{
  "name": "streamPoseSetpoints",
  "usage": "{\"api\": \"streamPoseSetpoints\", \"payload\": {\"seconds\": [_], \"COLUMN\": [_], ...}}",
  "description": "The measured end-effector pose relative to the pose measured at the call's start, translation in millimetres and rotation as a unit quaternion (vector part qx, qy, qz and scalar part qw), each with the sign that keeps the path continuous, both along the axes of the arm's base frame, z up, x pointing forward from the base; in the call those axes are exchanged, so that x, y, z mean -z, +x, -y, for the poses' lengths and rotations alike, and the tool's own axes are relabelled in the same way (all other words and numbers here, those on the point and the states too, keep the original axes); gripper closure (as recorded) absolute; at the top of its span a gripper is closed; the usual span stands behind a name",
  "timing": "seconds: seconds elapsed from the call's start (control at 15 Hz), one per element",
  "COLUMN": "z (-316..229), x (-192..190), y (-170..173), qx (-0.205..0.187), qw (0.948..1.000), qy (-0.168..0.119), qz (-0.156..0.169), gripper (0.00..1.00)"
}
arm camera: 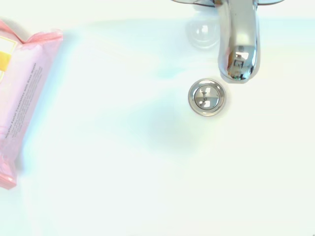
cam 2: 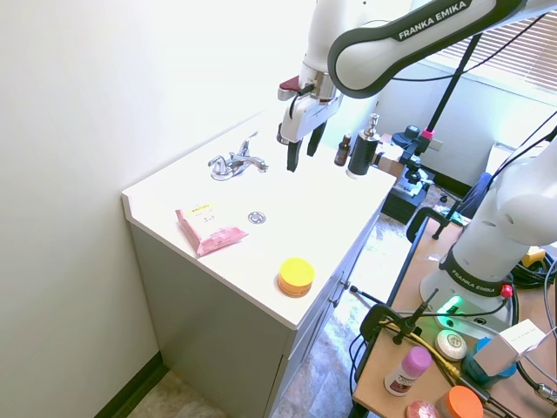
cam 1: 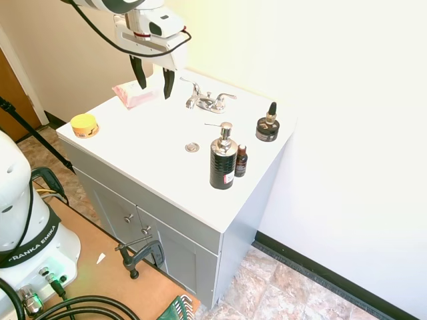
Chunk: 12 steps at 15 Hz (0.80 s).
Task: Turn on the hot water
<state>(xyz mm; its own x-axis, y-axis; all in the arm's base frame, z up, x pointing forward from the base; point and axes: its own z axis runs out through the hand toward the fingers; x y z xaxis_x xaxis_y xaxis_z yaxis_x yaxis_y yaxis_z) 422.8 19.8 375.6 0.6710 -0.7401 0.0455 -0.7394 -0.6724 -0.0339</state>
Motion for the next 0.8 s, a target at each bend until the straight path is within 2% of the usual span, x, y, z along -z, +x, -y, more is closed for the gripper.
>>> {"api": "streamPoseSetpoints", "payload": {"seconds": [0.2,0.4,0.53,0.67,0.8], "z": [-1,-25,-42,-49,-52], "x": [1,3,8,16,25], "y": [3,27,53,78,99], "qx": [0.003,0.038,0.053,0.061,0.068], "qw": [1.0000,0.9975,0.9934,0.9869,0.9814], "qy": [-0.002,-0.013,-0.011,-0.016,-0.029], "qz": [0.007,0.057,0.101,0.148,0.177], "gripper": [0.00,0.00,0.00,0.00,0.00]}}
